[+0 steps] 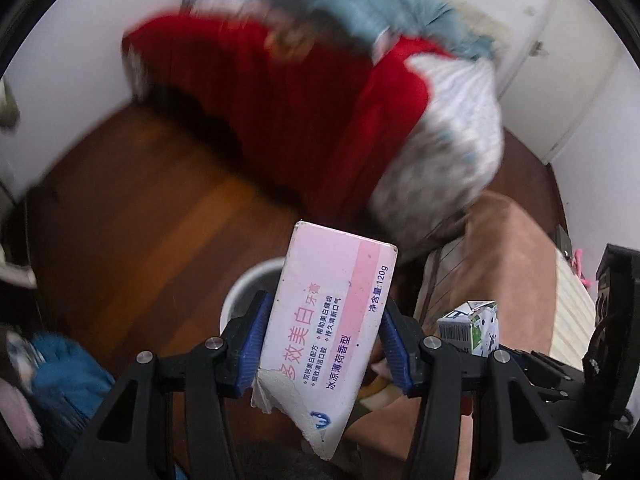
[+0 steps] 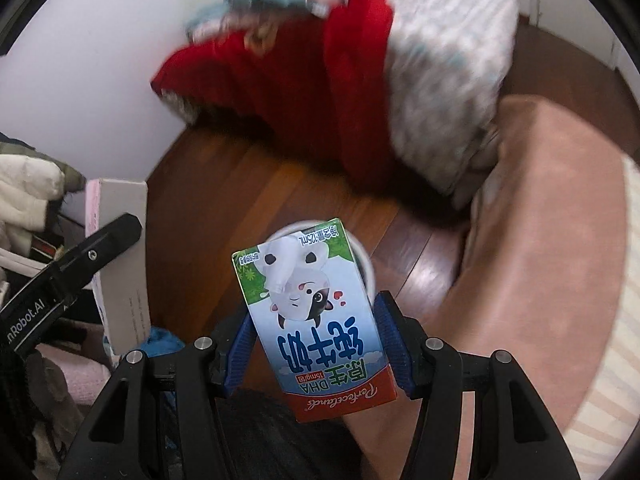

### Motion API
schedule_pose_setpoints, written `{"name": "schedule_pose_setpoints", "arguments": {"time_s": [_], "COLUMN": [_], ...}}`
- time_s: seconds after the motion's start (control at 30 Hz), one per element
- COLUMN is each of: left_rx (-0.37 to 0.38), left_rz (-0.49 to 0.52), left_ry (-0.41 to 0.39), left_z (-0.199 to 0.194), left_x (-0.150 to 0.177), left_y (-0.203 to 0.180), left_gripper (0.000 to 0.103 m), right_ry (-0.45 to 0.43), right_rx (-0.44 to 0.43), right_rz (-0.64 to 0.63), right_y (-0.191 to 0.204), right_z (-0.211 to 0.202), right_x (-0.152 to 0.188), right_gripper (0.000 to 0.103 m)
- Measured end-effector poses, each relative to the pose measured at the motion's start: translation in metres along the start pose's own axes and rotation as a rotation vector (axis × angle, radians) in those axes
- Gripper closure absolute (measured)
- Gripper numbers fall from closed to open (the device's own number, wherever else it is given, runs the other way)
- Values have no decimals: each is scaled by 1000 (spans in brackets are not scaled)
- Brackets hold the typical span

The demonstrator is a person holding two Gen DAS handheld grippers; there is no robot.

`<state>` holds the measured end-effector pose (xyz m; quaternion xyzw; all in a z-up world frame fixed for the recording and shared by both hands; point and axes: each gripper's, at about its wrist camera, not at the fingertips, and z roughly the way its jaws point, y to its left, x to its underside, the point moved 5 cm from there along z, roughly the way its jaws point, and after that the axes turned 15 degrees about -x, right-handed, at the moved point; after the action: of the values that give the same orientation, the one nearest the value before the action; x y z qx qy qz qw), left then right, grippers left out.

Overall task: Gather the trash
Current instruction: 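Carry the pink box and milk carton in both tools over the bin, then open both tools to drop the pink box and milk carton into the bin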

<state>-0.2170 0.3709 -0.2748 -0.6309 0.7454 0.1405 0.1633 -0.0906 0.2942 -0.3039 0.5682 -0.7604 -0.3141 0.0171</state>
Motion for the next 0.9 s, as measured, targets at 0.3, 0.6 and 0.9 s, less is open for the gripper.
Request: {"name": "schedule_pose_setpoints", "arguments": {"time_s": [0.3,0.6,0.9], "left_rx": [45,-14,-158], "left_rz": [-68,-78,-50], "left_ry": [259,267,187], "left_z": [104,105,68], "left_x": [5,13,39], "left_y": [25,34,52], "left_gripper": [47,7,7], "right_ry": [187,259,252], "right_rx": [-10,-72,82], "right_rz": [129,183,73], "right_y": [-33,-51,-57], "right_z": [112,147,111], "right_x": [-7,-15,2], "right_gripper": [43,13,0]}}
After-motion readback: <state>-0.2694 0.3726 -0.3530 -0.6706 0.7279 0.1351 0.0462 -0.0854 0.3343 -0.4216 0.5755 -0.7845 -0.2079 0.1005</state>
